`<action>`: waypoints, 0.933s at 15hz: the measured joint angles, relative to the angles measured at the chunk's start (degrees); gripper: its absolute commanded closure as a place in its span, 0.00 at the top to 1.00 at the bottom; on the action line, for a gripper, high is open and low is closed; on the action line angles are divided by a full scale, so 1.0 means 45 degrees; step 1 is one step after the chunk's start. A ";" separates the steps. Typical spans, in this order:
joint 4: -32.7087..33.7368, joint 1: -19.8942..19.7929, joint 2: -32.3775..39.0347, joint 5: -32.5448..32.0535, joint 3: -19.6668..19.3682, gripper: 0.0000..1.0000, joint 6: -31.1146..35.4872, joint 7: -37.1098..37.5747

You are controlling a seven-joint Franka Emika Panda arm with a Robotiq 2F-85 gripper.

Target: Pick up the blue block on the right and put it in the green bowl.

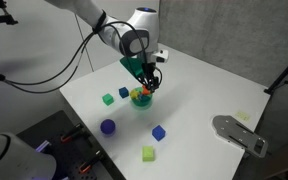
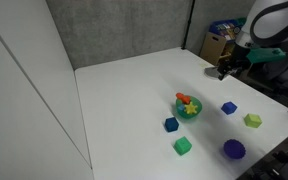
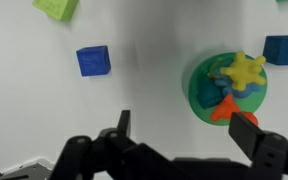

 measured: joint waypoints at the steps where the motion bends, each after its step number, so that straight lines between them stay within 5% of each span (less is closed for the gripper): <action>1: 0.0023 -0.0082 0.0319 -0.0053 -0.0103 1.00 0.0144 -0.0076; 14: 0.1483 -0.0234 0.4941 -0.0989 -0.1112 1.00 0.2102 -0.0203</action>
